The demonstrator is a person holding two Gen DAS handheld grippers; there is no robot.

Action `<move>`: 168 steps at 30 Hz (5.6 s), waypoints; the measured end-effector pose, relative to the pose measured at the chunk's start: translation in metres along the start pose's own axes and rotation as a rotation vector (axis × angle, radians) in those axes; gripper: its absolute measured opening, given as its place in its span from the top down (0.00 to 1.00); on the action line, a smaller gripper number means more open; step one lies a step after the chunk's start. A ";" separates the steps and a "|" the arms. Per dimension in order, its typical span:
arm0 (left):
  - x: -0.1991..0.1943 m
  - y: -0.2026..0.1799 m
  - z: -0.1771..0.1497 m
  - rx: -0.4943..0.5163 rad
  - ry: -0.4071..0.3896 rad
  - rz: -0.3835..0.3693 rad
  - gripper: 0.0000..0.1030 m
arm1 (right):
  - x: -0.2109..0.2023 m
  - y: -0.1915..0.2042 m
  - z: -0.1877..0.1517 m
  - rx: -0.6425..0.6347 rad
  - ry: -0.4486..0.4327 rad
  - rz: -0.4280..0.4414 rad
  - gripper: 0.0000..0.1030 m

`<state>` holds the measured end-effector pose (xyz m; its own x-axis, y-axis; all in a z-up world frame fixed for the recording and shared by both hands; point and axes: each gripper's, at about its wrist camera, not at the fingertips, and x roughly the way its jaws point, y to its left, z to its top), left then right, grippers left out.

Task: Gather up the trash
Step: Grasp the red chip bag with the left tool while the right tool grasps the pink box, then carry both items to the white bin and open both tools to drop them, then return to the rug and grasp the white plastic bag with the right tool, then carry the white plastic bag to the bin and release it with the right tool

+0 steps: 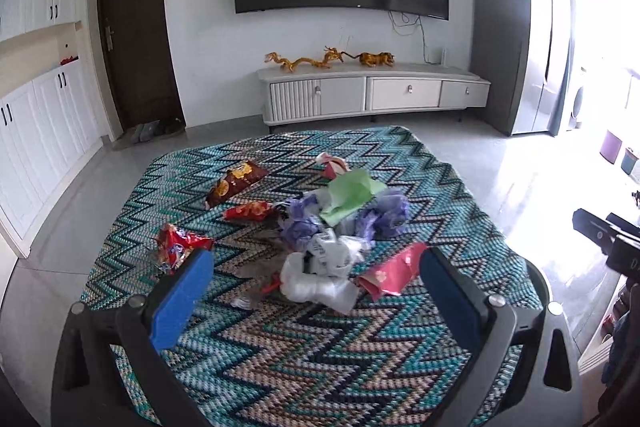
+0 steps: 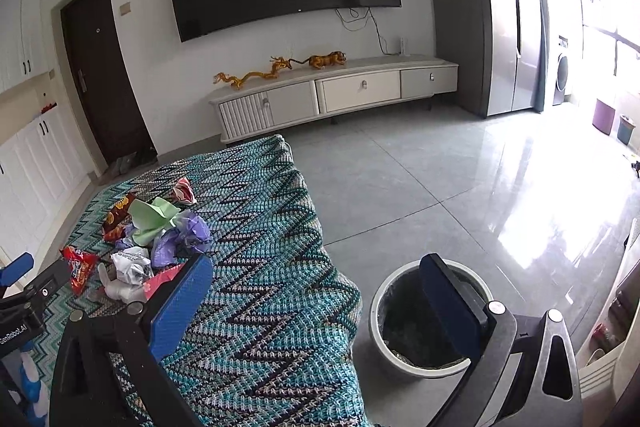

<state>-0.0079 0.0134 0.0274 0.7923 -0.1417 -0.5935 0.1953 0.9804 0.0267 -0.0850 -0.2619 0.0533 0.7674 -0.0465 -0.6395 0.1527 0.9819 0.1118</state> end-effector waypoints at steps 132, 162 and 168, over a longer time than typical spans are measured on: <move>0.103 0.055 -0.015 0.030 0.217 -0.301 0.96 | 0.072 0.098 0.018 -0.307 0.239 0.398 0.32; 0.008 0.106 -0.005 -0.109 0.012 -0.223 0.99 | 0.081 0.160 -0.008 -0.388 0.283 0.600 0.70; -0.010 0.085 0.001 -0.086 -0.012 -0.247 0.99 | 0.045 0.113 0.004 -0.287 0.211 0.585 0.70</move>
<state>0.0015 0.0983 0.0362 0.7336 -0.3795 -0.5637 0.3345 0.9237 -0.1865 -0.0307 -0.1537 0.0400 0.5313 0.5149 -0.6727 -0.4438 0.8456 0.2966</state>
